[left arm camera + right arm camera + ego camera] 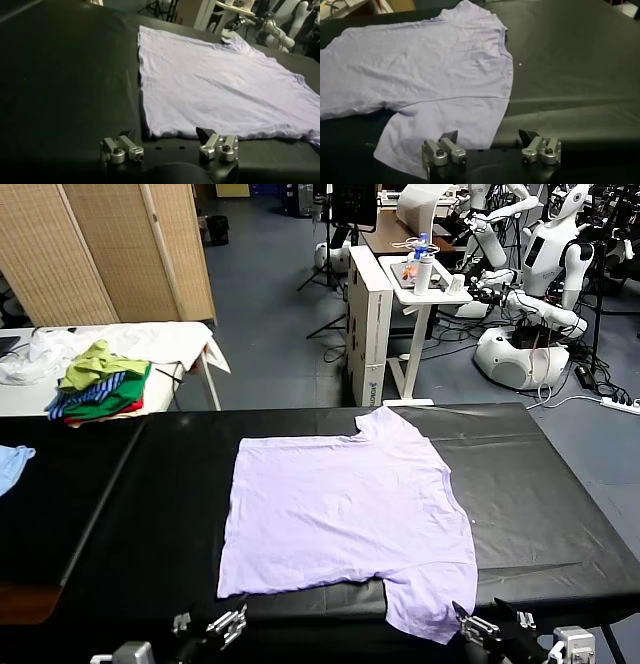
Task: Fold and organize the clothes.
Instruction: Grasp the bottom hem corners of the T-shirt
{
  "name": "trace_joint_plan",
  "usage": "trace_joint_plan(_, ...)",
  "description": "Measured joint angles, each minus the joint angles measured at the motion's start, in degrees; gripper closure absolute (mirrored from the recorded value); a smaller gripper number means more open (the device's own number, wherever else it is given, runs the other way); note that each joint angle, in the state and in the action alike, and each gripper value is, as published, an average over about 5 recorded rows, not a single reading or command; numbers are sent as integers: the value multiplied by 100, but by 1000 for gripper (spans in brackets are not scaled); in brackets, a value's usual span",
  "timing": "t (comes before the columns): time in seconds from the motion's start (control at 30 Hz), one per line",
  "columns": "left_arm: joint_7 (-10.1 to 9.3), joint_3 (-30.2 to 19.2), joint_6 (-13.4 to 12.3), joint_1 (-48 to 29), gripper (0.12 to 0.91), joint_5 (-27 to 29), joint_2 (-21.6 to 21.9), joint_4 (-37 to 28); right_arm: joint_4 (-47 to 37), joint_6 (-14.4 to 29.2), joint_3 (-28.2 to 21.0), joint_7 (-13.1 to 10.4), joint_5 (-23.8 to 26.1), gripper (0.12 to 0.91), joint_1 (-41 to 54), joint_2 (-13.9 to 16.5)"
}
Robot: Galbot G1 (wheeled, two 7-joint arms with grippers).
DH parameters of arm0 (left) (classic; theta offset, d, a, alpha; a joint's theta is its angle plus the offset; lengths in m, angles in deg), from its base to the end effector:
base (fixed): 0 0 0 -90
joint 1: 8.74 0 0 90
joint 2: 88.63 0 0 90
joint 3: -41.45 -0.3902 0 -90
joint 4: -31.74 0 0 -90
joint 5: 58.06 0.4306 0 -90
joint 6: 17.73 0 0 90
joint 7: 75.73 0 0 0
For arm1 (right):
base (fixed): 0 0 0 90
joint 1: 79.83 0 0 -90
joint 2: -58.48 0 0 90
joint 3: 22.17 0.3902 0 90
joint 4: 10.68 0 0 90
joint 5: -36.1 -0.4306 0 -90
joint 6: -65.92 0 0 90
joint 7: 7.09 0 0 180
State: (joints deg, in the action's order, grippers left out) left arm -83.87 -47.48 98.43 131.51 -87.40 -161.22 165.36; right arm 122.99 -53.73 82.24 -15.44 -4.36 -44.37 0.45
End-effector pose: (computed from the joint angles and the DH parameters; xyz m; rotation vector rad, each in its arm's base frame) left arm 0.1323 0.0334 -0.2953 -0.1322 -2.4976 0.2602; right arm 0.1443 -0.1149 -0.2676 0.1257 -2.4255 -0.0585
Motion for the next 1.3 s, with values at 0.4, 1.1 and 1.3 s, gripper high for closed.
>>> trace_joint_plan(0.4,-36,-28,4,-80,141,139,-86,-90,-54,-4,-76,31,30,367,13,-28)
trace_joint_plan(1.1,-48,-59,-10,-18,817,221,-126,-95,246,-38,-52,-49,59,884,-224,-79)
trace_joint_plan(1.3,-153,-13,-42,184,868,341,-87,75,507,-96,-44,-200,59,885,-456,-148)
